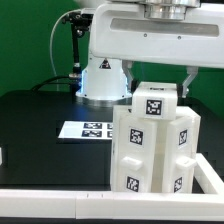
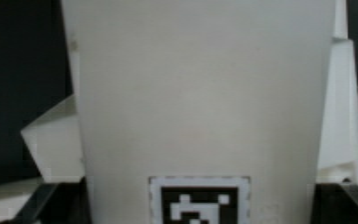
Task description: Assemble cabinet
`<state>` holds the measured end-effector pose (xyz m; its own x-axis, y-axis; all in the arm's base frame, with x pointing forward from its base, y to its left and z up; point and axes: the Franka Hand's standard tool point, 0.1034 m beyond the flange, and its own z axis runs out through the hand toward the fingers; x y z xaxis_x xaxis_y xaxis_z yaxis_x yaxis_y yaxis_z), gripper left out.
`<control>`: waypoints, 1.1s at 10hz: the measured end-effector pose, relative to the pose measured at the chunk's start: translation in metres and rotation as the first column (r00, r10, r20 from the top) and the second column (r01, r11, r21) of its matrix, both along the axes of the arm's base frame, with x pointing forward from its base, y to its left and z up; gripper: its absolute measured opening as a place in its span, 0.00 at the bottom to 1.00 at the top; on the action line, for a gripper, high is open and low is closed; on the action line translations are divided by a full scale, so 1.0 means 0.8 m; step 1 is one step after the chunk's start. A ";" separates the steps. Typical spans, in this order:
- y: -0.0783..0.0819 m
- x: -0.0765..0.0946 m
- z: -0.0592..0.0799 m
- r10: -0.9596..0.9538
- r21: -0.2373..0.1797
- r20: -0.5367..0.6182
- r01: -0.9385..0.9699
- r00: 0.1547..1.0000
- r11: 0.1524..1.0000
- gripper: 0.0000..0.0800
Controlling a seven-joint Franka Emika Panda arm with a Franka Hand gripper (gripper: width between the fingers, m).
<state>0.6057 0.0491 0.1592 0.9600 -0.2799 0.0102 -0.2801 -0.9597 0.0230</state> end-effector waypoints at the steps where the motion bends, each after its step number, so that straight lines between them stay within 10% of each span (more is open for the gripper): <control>1: 0.002 0.001 0.000 -0.180 -0.006 0.030 0.181 0.983 0.984 0.69; 4: 0.005 0.002 -0.001 -0.687 0.037 0.031 0.686 0.726 0.727 0.69; 9: 0.010 0.005 -0.001 -0.902 0.093 -0.016 0.899 0.431 0.428 0.69; 11: 0.011 0.007 -0.003 -0.995 0.092 -0.053 0.993 0.083 0.078 0.69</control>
Offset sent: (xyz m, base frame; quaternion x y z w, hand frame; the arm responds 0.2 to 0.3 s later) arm -0.0064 0.0017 -0.0124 0.0127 -0.0250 0.4724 0.8809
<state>0.6113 0.0577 0.1569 -0.1987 -0.9778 -0.0664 -0.9780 0.2022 -0.0506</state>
